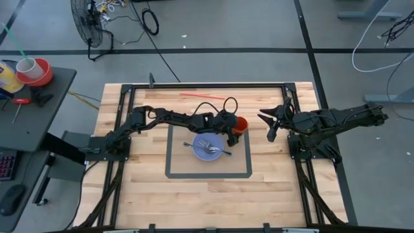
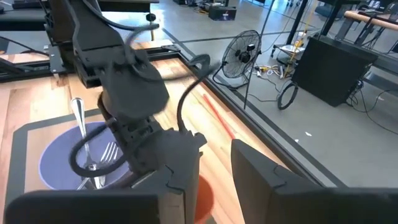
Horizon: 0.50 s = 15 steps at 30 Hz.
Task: Pick & Place Utensil
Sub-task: Put the orange cup on the brown mat to the top right of the violet bowl
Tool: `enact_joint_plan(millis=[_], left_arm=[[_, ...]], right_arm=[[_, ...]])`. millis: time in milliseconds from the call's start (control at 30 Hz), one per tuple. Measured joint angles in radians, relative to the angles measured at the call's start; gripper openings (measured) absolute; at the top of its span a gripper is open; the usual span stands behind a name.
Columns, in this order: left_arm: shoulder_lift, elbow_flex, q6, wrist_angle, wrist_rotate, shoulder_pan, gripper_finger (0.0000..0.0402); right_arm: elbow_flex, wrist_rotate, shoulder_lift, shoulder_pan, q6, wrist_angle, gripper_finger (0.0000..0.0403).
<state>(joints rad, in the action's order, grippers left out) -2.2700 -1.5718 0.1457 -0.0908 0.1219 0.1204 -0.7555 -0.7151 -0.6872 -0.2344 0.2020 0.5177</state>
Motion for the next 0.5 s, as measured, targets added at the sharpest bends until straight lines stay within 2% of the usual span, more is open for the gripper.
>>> enact_joint_plan(millis=[167,500], left_arm=[[0.004,0.003,-0.009,0.053,0.008,0.001,0.0396],[0.037,0.001,-0.027,0.131,0.014,0.001,0.0392]], right_arm=[[0.0,-0.001,0.0,0.0,0.0,0.0,0.0098],[0.0,-0.003,-0.003,0.0,0.0,0.0,0.0098]])
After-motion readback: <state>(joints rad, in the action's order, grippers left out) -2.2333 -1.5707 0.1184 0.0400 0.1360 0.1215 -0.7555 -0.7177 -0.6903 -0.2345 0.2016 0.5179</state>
